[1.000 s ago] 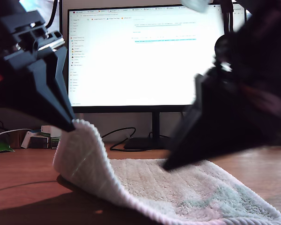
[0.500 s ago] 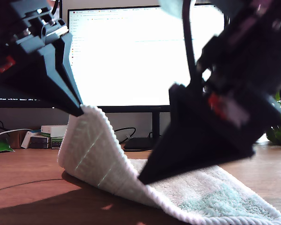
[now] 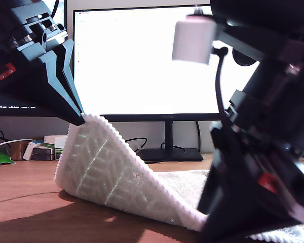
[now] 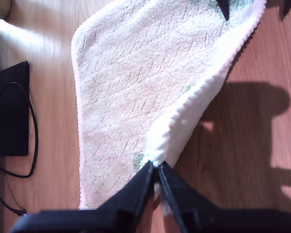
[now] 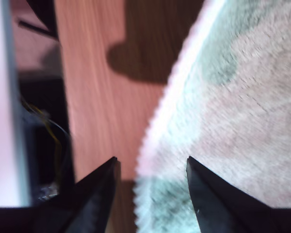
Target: Fold the tea towel to a neat square and place it to the right
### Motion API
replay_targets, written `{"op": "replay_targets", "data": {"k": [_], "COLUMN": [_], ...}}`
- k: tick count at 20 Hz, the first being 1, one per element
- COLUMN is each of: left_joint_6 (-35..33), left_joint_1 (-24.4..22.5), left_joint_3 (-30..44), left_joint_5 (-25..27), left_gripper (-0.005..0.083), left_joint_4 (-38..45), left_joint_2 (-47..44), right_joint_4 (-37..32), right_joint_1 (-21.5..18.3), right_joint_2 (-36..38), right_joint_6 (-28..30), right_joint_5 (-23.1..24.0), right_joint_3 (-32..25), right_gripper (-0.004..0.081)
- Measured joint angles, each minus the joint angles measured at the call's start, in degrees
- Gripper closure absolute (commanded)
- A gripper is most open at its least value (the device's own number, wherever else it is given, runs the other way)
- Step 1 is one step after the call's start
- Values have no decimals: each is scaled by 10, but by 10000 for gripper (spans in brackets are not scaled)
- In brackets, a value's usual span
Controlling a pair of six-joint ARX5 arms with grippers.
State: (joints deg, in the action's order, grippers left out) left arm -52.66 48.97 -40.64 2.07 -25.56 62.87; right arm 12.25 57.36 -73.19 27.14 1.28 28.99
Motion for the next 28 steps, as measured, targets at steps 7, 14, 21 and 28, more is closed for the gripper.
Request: {"op": "replay_targets", "data": {"k": [7, 14, 21, 28], "left_joint_6": [0, 0, 0, 0], "left_joint_1": [-15, -23, -23, -23], "left_joint_3": [0, 0, 0, 0], "left_joint_5": [0, 0, -9, -9], "left_gripper": [797, 798, 798, 798], "left_joint_4": [0, -2, -16, -17], "left_joint_2": [0, -2, -3, -3], "right_joint_4": [39, 47, 54, 69], "right_joint_1": [0, -8, -11, -11], "right_joint_2": [0, 1, 0, 0], "right_joint_6": [47, 71, 73, 73], "right_joint_5": [44, 67, 97, 97], "right_joint_3": [0, 0, 0, 0], "right_gripper": [361, 453, 555, 783]}}
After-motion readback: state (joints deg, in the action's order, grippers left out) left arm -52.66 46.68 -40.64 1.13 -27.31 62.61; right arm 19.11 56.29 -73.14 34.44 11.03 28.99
